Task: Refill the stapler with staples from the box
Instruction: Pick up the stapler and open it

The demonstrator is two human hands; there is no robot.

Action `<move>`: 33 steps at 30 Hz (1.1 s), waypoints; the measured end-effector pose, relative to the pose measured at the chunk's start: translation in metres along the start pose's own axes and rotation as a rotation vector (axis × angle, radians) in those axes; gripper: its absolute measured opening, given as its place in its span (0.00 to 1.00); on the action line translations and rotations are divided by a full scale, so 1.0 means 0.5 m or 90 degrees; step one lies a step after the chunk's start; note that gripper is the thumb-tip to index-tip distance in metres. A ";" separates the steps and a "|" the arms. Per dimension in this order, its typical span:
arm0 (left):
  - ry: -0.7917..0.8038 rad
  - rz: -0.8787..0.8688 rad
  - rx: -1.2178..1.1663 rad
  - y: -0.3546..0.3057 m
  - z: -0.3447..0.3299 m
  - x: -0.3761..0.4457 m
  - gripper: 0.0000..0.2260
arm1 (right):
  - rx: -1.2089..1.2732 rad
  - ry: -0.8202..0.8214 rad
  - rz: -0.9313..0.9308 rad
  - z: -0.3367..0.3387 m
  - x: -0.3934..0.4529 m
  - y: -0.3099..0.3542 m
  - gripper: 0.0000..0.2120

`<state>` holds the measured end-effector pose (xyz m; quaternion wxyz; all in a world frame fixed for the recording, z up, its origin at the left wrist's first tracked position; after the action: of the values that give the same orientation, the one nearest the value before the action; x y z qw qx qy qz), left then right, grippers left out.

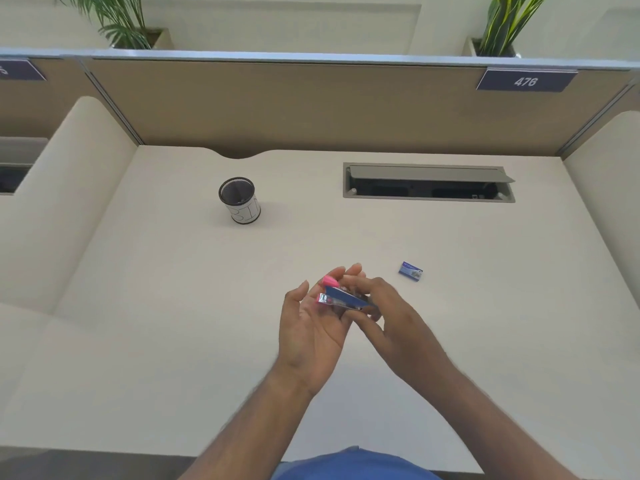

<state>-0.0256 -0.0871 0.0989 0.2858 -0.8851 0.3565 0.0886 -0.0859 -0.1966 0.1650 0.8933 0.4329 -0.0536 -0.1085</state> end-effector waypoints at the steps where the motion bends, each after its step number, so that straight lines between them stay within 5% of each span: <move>1: 0.013 -0.017 0.024 -0.006 -0.011 -0.005 0.23 | 0.013 -0.014 0.002 0.008 0.000 0.003 0.23; 9: 0.009 -0.141 0.204 -0.033 -0.030 -0.027 0.10 | 0.110 -0.044 -0.031 0.029 0.000 0.013 0.18; 18: -0.038 -0.204 0.307 -0.061 -0.020 -0.032 0.07 | 0.178 0.000 -0.085 0.024 0.005 0.016 0.13; 33: -0.044 -0.191 0.261 -0.062 -0.021 -0.034 0.05 | 0.048 -0.047 -0.082 0.022 0.011 0.038 0.08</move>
<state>-0.0176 -0.0653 0.1274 0.4810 -0.8481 0.2219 0.0016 -0.0796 -0.1948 0.1866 0.8649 0.4644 -0.0629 -0.1797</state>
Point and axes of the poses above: each hand's wrist, its own x-axis towards the middle knuckle, its own z-axis out of the back of the hand, y = z × x, the point moved 8 cm from there along x, towards the middle knuckle, and after that the axes turned 4 degrees about -z, right-handed, at the moved point
